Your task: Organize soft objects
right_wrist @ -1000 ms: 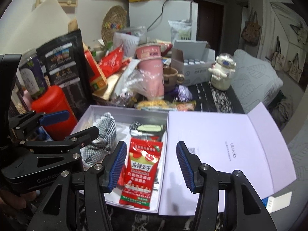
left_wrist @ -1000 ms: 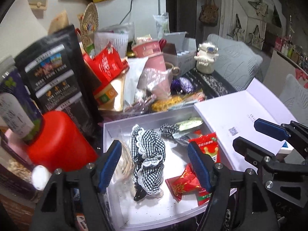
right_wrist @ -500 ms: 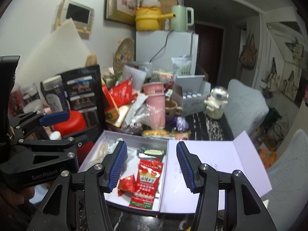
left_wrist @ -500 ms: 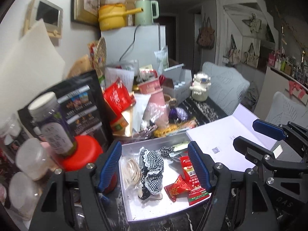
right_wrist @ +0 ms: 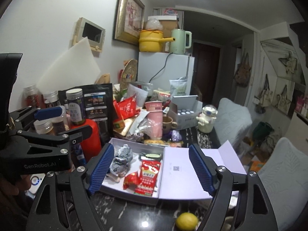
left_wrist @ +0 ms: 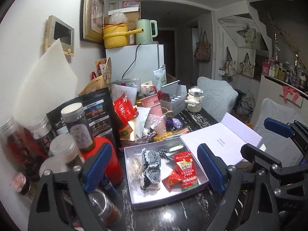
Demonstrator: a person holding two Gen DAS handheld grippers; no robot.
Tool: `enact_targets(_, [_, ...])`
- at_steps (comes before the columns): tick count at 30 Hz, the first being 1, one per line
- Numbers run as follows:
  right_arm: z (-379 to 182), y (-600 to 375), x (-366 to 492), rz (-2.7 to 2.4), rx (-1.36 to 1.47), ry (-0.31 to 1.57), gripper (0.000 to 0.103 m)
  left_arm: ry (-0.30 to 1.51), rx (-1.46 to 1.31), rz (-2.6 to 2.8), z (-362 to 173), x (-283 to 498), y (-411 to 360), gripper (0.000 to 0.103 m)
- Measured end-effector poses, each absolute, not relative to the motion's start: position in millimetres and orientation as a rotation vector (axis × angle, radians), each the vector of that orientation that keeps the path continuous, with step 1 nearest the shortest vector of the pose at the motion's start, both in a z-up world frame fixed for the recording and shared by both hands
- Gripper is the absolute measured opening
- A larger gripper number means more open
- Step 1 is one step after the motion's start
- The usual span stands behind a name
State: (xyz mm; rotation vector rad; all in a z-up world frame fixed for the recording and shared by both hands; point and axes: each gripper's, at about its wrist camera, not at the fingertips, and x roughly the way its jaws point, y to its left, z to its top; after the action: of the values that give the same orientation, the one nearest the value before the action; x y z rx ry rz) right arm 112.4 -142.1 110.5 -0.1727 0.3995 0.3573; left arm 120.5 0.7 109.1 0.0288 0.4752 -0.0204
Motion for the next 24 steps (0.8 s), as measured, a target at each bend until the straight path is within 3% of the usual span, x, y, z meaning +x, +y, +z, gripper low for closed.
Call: enact_targets(24, [54.5,-151.9,43.4,0.298,-0.12,0.521,0.085,0.583,-0.018,-0.035,48.8,47.0,8.9,0.091])
